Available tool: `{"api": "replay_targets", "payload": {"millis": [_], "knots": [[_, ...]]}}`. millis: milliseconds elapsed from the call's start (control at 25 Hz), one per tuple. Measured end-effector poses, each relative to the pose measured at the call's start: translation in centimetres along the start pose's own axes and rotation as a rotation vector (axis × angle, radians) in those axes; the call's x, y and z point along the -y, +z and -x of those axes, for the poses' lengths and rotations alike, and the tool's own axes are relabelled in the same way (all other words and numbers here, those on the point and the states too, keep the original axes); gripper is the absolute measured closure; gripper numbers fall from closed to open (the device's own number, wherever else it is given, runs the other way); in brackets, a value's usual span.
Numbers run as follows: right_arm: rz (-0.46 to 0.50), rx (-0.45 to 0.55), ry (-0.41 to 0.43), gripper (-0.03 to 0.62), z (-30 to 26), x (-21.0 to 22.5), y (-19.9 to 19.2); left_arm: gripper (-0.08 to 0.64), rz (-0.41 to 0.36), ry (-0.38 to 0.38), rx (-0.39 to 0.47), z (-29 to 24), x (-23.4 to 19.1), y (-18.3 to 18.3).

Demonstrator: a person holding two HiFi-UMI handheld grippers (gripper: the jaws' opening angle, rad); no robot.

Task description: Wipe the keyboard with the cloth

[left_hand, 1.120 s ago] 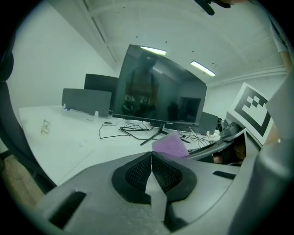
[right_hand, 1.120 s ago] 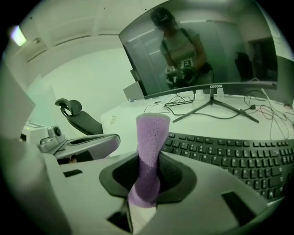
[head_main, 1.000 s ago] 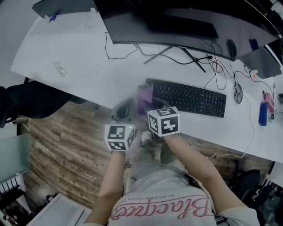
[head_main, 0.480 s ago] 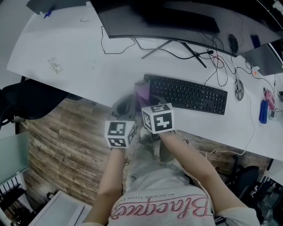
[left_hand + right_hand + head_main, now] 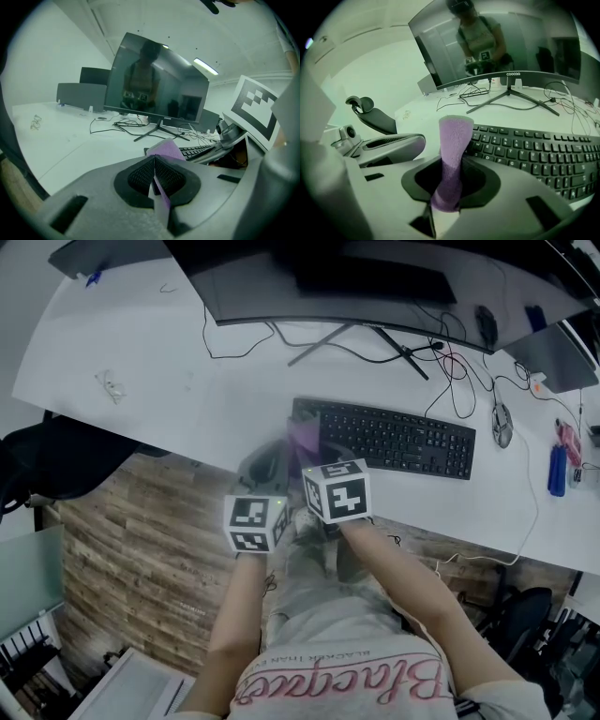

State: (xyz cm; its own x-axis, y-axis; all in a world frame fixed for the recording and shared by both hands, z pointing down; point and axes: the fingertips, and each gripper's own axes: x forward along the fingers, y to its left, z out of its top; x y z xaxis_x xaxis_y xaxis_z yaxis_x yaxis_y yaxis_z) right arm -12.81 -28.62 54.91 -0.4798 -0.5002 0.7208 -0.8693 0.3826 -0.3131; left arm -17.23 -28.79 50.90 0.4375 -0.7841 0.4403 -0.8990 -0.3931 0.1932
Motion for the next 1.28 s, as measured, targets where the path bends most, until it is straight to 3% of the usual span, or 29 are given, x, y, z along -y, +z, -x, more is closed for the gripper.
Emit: {"api": "replay_targets", "payload": {"millis": [1280], "knots": [[-0.069,0.011,-0.118,0.505,6.6,10.8,-2.8,0.555,-0.08,-0.144,-0.026,-5.1,10.5,0.4]]}}
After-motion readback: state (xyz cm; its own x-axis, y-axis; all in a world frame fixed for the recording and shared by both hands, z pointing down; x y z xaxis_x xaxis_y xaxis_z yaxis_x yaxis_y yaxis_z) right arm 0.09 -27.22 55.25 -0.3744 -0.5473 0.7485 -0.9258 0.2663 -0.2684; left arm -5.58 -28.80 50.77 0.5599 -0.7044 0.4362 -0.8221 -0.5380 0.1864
